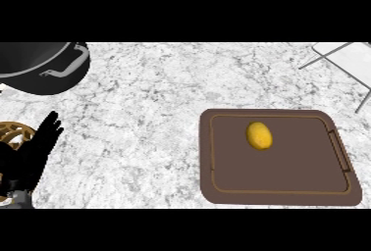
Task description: Pick the eggplant from the tray and place it in the tiered shelf
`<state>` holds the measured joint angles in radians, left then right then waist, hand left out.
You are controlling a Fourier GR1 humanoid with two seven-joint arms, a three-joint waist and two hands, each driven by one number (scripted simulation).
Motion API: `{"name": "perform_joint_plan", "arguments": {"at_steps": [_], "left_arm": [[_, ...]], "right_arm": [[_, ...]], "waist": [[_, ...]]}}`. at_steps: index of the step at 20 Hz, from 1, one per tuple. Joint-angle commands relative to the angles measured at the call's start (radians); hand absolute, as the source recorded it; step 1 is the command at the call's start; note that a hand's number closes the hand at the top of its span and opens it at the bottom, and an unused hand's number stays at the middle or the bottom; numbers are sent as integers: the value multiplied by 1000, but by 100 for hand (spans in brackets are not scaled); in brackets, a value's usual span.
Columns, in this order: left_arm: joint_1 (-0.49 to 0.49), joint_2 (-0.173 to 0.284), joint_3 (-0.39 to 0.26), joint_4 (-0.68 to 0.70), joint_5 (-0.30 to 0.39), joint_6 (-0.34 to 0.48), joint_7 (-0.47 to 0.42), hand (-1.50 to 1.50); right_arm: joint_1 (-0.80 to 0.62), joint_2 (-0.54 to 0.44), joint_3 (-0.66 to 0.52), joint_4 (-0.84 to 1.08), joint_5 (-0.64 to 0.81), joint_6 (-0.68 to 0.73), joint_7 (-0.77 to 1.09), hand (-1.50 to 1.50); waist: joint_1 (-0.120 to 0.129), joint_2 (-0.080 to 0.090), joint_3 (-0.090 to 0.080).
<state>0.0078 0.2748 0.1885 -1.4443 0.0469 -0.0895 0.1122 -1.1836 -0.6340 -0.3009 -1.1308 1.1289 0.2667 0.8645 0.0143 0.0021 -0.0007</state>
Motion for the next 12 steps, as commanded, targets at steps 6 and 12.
{"name": "perform_joint_plan", "arguments": {"at_steps": [6, 12], "left_arm": [[-7, -25, -20, -28, -15, 11, 47, 0], [-69, 1, 2, 31, -20, -1, 16, 0]], "right_arm": [[-10, -61, 6, 297, 66, -183, -103, 150], [-13, -104, -78, 481, 29, -366, -203, 150]], "waist": [[7, 4, 1], [10, 9, 1]]}}
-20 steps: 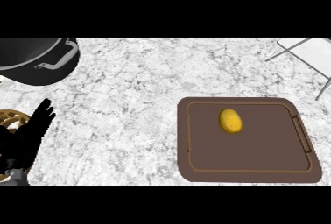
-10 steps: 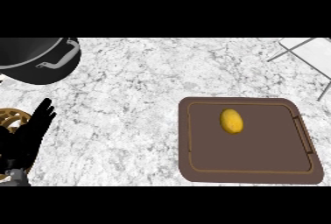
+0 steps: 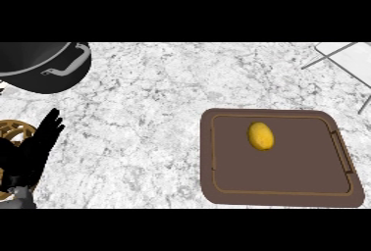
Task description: Pick the eggplant from the tray and place it in the tiered shelf
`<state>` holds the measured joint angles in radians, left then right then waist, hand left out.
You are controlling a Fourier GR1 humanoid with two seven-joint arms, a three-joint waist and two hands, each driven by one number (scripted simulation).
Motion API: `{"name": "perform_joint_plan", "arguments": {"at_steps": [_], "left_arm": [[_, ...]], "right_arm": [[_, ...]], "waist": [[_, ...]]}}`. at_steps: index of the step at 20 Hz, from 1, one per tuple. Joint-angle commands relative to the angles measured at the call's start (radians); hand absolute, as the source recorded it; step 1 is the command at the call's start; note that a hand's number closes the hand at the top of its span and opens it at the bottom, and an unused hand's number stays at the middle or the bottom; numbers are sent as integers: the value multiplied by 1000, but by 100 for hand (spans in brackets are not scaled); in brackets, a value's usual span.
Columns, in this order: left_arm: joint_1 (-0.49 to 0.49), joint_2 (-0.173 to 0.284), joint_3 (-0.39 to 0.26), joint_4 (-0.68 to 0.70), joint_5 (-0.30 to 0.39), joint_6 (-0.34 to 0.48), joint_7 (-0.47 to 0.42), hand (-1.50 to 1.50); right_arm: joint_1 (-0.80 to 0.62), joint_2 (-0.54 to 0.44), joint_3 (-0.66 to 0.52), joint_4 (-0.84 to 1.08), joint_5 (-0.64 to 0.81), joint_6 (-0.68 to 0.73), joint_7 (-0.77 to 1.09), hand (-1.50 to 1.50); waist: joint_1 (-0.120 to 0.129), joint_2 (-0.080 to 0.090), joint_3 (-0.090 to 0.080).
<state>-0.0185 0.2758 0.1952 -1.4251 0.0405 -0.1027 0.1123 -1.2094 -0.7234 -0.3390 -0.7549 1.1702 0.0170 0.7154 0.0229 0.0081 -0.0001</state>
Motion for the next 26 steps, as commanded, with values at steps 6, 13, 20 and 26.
{"name": "perform_joint_plan", "arguments": {"at_steps": [6, 13, 20, 26], "left_arm": [[7, 11, 13, -46, 14, -14, 42, 0], [-11, 26, 22, -41, 17, -30, 27, 0], [-26, 4, 18, 36, -7, -18, -3, 0], [21, -9, 13, 8, -5, -26, -23, 0]], "right_arm": [[2, -90, -68, 242, -24, -137, -121, 150], [8, -126, -71, 353, -4, -183, -129, -150], [-29, -111, -113, 366, -64, -287, -190, -150], [-46, -137, -237, 366, -204, -323, -242, -150]], "waist": [[9, 1, 1], [13, 4, 1], [2, 1, 1], [1, -2, 1]]}}
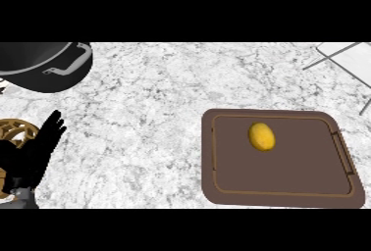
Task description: Pick the eggplant from the tray and place it in the tiered shelf
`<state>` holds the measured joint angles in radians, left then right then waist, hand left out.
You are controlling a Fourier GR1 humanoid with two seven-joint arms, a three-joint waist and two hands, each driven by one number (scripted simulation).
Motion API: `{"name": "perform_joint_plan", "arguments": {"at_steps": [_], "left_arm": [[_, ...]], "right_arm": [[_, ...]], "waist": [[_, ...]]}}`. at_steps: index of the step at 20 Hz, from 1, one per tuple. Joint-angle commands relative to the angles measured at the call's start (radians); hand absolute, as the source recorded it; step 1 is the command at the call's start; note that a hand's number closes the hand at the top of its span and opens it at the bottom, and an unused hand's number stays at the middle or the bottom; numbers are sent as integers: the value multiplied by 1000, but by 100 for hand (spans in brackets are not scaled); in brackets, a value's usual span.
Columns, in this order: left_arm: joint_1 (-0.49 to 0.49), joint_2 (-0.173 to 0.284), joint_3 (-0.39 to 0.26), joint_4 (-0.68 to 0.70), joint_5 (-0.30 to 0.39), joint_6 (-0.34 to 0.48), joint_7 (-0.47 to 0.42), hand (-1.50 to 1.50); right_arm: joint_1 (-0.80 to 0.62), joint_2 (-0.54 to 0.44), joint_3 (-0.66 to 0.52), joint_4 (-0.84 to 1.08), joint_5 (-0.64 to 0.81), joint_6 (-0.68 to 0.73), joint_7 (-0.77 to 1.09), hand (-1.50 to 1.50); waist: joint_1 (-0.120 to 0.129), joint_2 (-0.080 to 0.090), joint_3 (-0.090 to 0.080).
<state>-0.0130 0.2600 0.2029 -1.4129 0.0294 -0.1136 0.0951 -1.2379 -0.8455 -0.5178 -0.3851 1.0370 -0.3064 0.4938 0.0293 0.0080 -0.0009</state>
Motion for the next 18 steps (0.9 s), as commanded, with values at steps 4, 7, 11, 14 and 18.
{"name": "perform_joint_plan", "arguments": {"at_steps": [4, 7, 11, 14, 18], "left_arm": [[8, 16, 13, -15, 3, -13, -1, 0], [-6, -3, 14, 6, -4, 17, 28, 0], [-1, 28, 43, 11, 9, -4, 11, 0], [71, 13, 51, -55, 29, -4, 28, 0], [49, 14, 44, -54, 25, -3, 50, 0]], "right_arm": [[9, -25, -112, -15, -149, -5, -83, -150], [-11, -16, -129, -114, -203, 24, -70, -150], [23, -41, -152, -240, -265, 58, -57, -150], [59, -62, -142, -374, -276, 99, 31, -150], [151, -167, -189, -500, -314, 225, 115, -150]], "waist": [[-11, -4, 2], [-34, -12, 0], [-50, -18, 0], [-52, -24, 0], [-76, -29, 0]]}}
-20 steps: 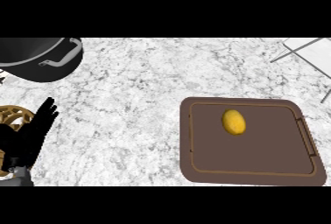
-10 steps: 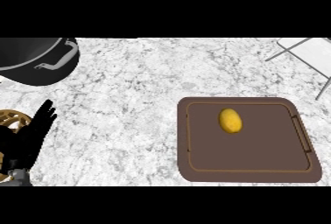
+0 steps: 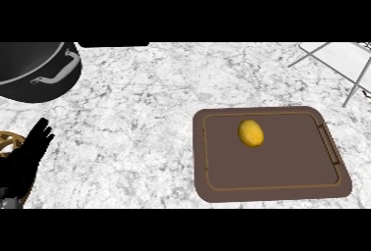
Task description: Pick the eggplant from the tray and place it in the tiered shelf
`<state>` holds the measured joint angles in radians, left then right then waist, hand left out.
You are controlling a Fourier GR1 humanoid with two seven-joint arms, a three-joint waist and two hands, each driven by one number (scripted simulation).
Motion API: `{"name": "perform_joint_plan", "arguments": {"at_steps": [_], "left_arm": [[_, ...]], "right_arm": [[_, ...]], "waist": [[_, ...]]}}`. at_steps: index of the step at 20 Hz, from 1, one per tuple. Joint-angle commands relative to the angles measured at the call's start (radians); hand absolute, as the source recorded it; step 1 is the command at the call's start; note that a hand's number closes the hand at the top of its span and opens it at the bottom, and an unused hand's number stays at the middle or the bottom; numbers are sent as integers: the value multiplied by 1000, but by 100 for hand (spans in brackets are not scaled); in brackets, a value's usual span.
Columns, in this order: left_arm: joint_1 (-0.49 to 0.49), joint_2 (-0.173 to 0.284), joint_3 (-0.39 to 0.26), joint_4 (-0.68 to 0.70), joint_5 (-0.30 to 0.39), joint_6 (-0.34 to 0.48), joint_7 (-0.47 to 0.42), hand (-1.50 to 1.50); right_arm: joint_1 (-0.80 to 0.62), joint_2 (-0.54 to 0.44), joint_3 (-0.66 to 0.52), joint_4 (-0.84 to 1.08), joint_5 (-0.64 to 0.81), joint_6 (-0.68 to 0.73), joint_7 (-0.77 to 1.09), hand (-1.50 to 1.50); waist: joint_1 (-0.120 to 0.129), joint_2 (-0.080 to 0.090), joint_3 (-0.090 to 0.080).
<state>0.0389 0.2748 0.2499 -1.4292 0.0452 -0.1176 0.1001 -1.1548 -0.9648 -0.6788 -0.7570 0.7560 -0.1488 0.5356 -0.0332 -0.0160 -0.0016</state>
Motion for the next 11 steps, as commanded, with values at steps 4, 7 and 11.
{"name": "perform_joint_plan", "arguments": {"at_steps": [4, 7, 11], "left_arm": [[39, -18, -8, -28, -10, 13, 11, 0], [56, -20, 14, -18, -4, 24, -5, 0], [63, -18, 18, -43, 3, 20, 4, 0]], "right_arm": [[109, -160, -58, -260, -59, 254, 212, -150], [193, -208, -131, -336, -126, 411, 224, -150], [235, -334, -265, -457, -213, 600, 267, -150]], "waist": [[-22, -7, 0], [-59, -17, 1], [-61, -15, 2]]}}
